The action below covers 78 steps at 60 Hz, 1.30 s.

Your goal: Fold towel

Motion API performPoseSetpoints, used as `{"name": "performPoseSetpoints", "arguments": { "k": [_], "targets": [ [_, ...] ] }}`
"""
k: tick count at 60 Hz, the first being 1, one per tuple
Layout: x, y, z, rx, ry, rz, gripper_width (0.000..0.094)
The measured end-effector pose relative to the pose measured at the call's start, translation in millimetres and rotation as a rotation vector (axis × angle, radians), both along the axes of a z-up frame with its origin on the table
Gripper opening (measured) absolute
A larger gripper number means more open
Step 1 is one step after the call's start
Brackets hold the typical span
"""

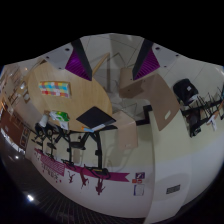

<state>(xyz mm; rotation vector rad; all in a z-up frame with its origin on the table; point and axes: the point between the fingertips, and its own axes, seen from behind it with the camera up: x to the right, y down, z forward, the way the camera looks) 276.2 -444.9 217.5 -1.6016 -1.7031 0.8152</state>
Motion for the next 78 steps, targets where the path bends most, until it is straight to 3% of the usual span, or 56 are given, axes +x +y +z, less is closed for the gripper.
{"name": "performPoseSetpoints", "arguments": {
  "k": [22,40,54,78],
  "targets": [
    [-32.4,3.7,4.0,-0.025,-0.004,-0.040,0.0865],
    [-60.3,118.2,-8.6,-0.009,0.028,-0.264,0.0860],
    [-86.8,193.7,-47.2,0.021,0.042,-0.362,0.0857],
    [-193.7,270.1,-146.0,0.046,0.033,-0.325,0.0855]
  ]
}}
